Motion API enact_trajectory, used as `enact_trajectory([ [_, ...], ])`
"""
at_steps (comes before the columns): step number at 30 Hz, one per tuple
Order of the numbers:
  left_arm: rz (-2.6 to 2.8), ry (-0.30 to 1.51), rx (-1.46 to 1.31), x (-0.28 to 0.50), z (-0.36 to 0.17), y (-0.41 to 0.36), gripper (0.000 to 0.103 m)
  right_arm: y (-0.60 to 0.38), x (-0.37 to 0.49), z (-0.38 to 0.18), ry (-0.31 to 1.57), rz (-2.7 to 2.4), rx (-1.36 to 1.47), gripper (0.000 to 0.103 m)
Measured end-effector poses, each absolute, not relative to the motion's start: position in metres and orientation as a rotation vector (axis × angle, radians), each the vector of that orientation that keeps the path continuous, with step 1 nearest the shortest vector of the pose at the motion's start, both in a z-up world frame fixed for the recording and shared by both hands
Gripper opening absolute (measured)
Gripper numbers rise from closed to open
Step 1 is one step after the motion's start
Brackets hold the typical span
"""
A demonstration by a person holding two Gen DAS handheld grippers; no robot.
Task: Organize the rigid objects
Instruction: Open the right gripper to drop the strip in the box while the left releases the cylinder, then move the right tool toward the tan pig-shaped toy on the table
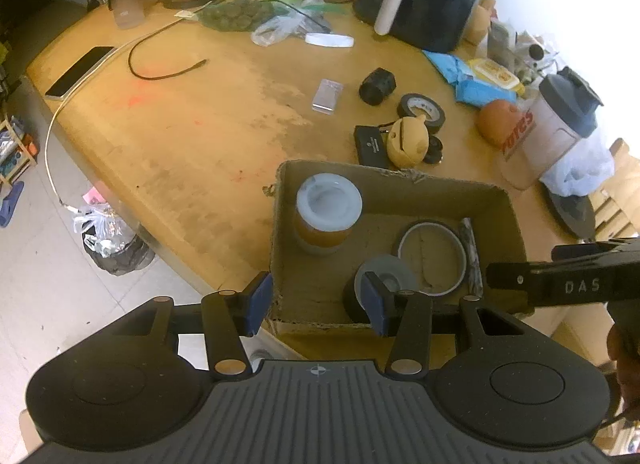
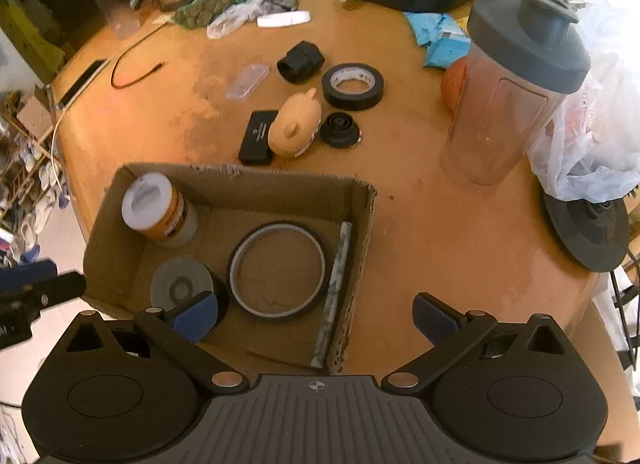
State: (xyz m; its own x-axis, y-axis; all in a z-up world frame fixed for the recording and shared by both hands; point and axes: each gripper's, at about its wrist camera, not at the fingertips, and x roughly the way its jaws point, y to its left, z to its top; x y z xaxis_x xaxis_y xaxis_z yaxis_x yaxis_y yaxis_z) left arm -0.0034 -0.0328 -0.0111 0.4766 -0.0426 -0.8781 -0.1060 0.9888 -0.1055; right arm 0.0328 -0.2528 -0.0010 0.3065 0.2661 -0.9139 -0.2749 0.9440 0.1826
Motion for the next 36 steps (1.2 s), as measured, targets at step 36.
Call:
enact_trajectory([
  [36,-0.123,1.083,-0.114,0.081,-0.007,-0.026,0.072,-0.241,0.108,0.019,1.082,0.398,0.088,0.103],
])
